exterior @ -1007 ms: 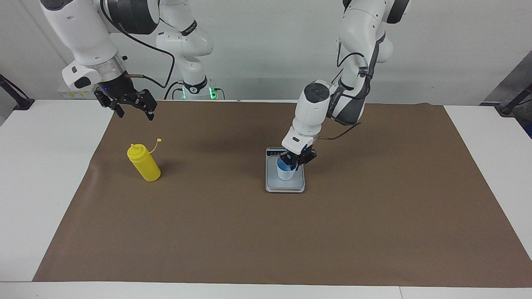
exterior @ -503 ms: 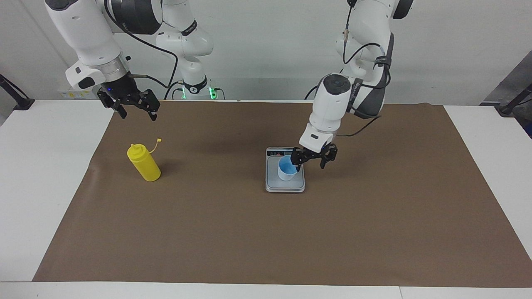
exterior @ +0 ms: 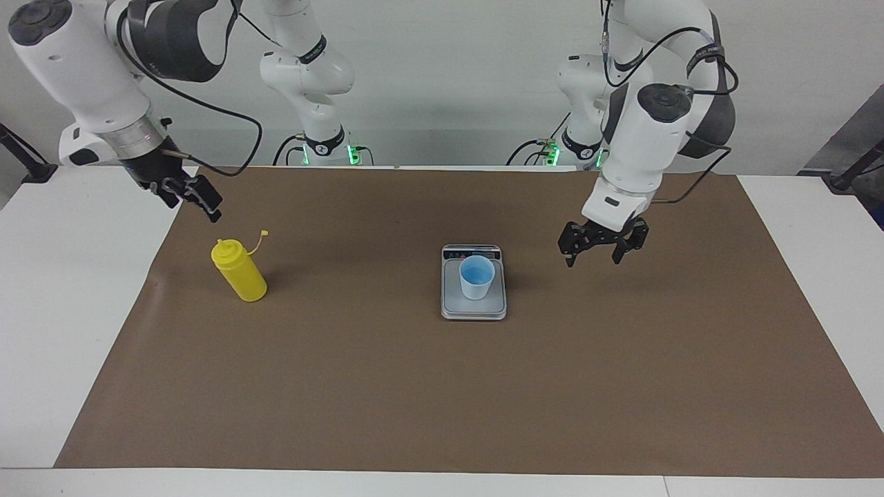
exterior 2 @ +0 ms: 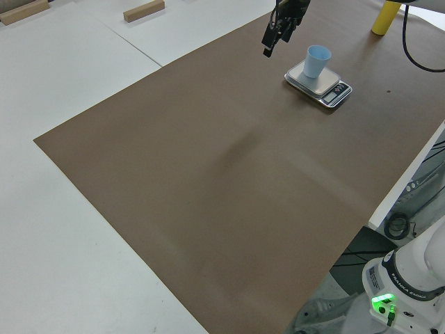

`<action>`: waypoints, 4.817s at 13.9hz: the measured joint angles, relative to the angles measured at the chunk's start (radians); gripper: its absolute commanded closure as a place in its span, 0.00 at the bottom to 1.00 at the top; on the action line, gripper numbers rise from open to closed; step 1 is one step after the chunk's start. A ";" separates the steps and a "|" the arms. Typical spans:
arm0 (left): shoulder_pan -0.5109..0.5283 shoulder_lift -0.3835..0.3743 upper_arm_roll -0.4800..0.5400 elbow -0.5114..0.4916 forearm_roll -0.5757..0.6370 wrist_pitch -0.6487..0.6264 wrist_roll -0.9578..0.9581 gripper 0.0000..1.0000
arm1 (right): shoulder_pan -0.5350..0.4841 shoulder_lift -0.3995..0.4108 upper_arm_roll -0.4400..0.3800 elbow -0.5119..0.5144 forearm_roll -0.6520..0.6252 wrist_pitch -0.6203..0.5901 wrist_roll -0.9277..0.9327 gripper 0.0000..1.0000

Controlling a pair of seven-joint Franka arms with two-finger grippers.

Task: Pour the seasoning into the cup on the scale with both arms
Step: 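Release the cup on the scale and withdraw the left gripper, then lower the right gripper around the yellow bottle and grasp it, then lift the yellow bottle with the right gripper toward the scale, then tilt the yellow bottle over the blue cup with the right gripper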

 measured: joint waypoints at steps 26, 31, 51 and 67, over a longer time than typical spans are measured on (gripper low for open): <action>0.173 -0.130 0.016 0.128 -0.008 -0.340 0.344 0.00 | -0.202 0.384 0.001 -0.079 0.408 -0.071 0.428 0.00; 0.174 -0.131 0.017 0.129 -0.008 -0.340 0.345 0.00 | -0.220 0.359 0.000 -0.106 0.492 -0.115 0.453 1.00; 0.253 -0.131 -0.052 0.159 -0.011 -0.369 0.345 0.00 | 0.214 0.187 0.016 -0.093 0.234 0.458 1.428 1.00; 0.253 -0.132 -0.028 0.164 -0.049 -0.370 0.346 0.00 | 0.649 0.249 0.018 -0.093 -0.574 0.535 1.974 1.00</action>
